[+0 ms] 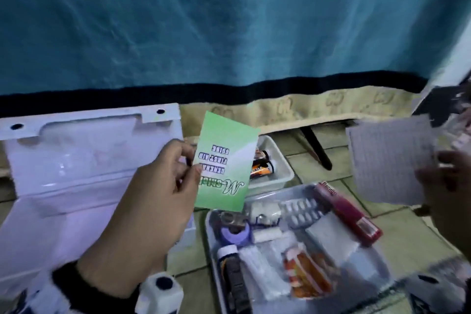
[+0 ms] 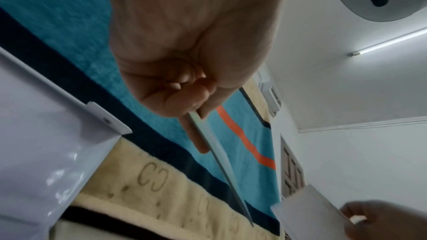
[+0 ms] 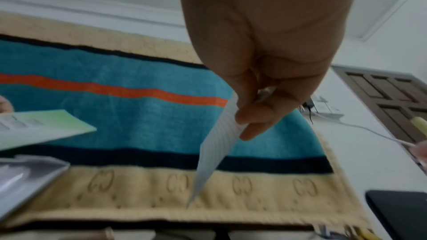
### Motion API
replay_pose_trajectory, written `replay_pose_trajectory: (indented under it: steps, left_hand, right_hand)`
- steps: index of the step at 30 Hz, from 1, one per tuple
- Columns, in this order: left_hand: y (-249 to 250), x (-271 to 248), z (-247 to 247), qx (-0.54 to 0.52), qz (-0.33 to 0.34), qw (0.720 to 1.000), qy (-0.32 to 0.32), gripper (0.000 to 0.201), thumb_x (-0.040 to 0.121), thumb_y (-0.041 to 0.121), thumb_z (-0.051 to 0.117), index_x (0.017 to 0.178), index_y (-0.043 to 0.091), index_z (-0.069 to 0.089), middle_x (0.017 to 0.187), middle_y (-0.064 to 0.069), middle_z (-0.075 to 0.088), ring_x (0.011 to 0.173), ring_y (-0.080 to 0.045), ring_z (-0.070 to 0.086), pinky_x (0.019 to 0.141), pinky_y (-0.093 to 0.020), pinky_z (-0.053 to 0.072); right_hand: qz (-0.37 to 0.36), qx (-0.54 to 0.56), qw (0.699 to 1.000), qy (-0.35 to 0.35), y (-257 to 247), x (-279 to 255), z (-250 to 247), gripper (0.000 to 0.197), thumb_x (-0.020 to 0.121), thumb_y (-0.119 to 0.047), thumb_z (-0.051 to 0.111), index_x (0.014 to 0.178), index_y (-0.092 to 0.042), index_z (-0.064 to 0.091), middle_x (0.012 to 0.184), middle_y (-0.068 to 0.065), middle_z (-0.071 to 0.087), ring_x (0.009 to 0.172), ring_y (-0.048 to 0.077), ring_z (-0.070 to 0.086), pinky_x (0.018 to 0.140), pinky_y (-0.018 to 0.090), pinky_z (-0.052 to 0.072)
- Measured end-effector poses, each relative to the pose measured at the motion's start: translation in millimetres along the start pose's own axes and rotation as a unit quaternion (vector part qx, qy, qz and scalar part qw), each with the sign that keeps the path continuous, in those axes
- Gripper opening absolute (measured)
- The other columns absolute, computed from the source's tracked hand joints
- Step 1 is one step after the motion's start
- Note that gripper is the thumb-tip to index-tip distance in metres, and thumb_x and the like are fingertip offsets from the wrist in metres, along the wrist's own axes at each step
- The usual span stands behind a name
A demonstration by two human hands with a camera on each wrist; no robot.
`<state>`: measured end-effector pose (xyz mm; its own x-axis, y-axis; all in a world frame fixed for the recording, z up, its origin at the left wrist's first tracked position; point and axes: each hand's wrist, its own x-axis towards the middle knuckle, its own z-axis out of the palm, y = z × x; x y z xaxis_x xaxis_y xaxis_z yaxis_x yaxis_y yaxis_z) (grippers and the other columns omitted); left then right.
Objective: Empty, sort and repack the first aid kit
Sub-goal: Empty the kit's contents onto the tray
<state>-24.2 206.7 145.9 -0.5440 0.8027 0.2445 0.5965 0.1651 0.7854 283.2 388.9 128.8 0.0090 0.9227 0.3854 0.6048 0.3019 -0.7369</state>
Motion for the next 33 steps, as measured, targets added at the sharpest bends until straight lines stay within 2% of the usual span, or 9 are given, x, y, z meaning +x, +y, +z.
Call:
replay_pose_trajectory:
  steps: [2, 5, 10, 13, 16, 19, 23, 27, 33]
  left_hand:
    - [4, -5, 20, -0.008, -0.046, 0.999, 0.018, 0.011, 0.092, 0.022, 0.053, 0.086, 0.027, 0.046, 0.076, 0.031, 0.065, 0.052, -0.009, 0.058, 0.04, -0.022, 0.035]
    - [9, -13, 45, -0.03, -0.091, 0.994, 0.056, 0.014, 0.092, 0.018, 0.053, 0.085, 0.027, 0.046, 0.065, 0.018, 0.068, 0.034, -0.009, 0.047, 0.038, -0.03, 0.034]
    - [25, -29, 80, -0.026, -0.135, 0.987, 0.084, 0.014, 0.093, 0.012, 0.05, 0.084, 0.019, 0.044, 0.042, 0.008, 0.061, 0.028, -0.015, 0.045, 0.041, -0.029, 0.038]
    - [35, -40, 94, -0.026, -0.155, 0.984, 0.084, 0.014, 0.093, 0.013, 0.051, 0.084, 0.021, 0.044, 0.042, 0.006, 0.06, 0.031, -0.018, 0.049, 0.05, -0.037, 0.042]
    - [43, -49, 104, -0.023, -0.164, 0.982, 0.093, 0.013, 0.093, 0.015, 0.051, 0.084, 0.023, 0.045, 0.047, 0.007, 0.061, 0.038, -0.023, 0.054, 0.056, -0.04, 0.047]
    - [51, -55, 109, -0.027, -0.173, 0.98, 0.096, 0.014, 0.093, 0.014, 0.05, 0.083, 0.022, 0.044, 0.047, 0.008, 0.062, 0.032, -0.02, 0.053, 0.047, -0.031, 0.044]
    - [55, -61, 109, -0.02, -0.175, 0.978, 0.107, 0.017, 0.094, 0.012, 0.049, 0.081, 0.021, 0.043, 0.043, 0.009, 0.06, 0.029, -0.021, 0.051, 0.048, -0.034, 0.043]
    - [59, -67, 109, 0.002, -0.173, 0.98, 0.101, 0.016, 0.094, 0.014, 0.05, 0.081, 0.021, 0.043, 0.042, 0.004, 0.061, 0.03, -0.019, 0.052, 0.051, -0.035, 0.045]
    - [64, -72, 116, 0.015, -0.18, 0.979, 0.093, 0.016, 0.093, 0.013, 0.05, 0.082, 0.023, 0.044, 0.047, 0.017, 0.062, 0.03, -0.014, 0.052, 0.03, -0.021, 0.036]
  right_hand:
    - [0.016, -0.038, 0.998, -0.045, 23, 9, -4, 0.037, 0.09, -0.013, 0.057, 0.079, -0.048, 0.05, 0.076, -0.003, 0.056, 0.063, 0.029, 0.059, 0.062, 0.043, 0.054]
    - [0.023, -0.126, 0.986, -0.104, 52, 26, -7, 0.02, 0.092, -0.014, 0.053, 0.092, -0.033, 0.047, 0.078, 0.01, 0.063, 0.061, 0.031, 0.064, 0.059, 0.043, 0.054]
    - [0.022, -0.158, 0.962, -0.22, 72, 35, 0, 0.017, 0.091, -0.006, 0.054, 0.106, -0.011, 0.055, 0.086, 0.015, 0.068, 0.063, 0.032, 0.064, 0.049, 0.031, 0.046]
    - [0.047, -0.131, 0.953, -0.27, 74, 37, 5, 0.023, 0.092, -0.005, 0.052, 0.115, -0.009, 0.053, 0.091, 0.013, 0.063, 0.057, 0.025, 0.06, 0.031, 0.021, 0.04]
    - [0.035, -0.133, 0.945, -0.297, 75, 40, 15, 0.02, 0.092, -0.005, 0.051, 0.112, -0.009, 0.052, 0.096, 0.016, 0.063, 0.066, 0.034, 0.064, 0.044, 0.035, 0.053]
    - [0.027, -0.128, 0.944, -0.302, 73, 48, 16, 0.026, 0.091, -0.004, 0.052, 0.116, -0.008, 0.052, 0.101, 0.018, 0.064, 0.075, 0.038, 0.064, 0.056, 0.044, 0.056]
    - [0.049, -0.099, 0.952, -0.286, 66, 65, 4, 0.028, 0.093, -0.006, 0.051, 0.121, -0.007, 0.051, 0.109, 0.016, 0.058, 0.06, 0.033, 0.064, 0.037, 0.029, 0.048]
    - [0.023, -0.128, 0.932, -0.338, 64, 58, 8, 0.031, 0.094, -0.009, 0.049, 0.126, -0.008, 0.049, 0.104, 0.013, 0.057, 0.055, 0.026, 0.064, 0.033, 0.02, 0.04]
    - [0.022, -0.117, 0.927, -0.355, 65, 48, 24, 0.027, 0.095, -0.009, 0.049, 0.121, -0.009, 0.048, 0.102, 0.012, 0.058, 0.054, 0.026, 0.066, 0.037, 0.025, 0.046]
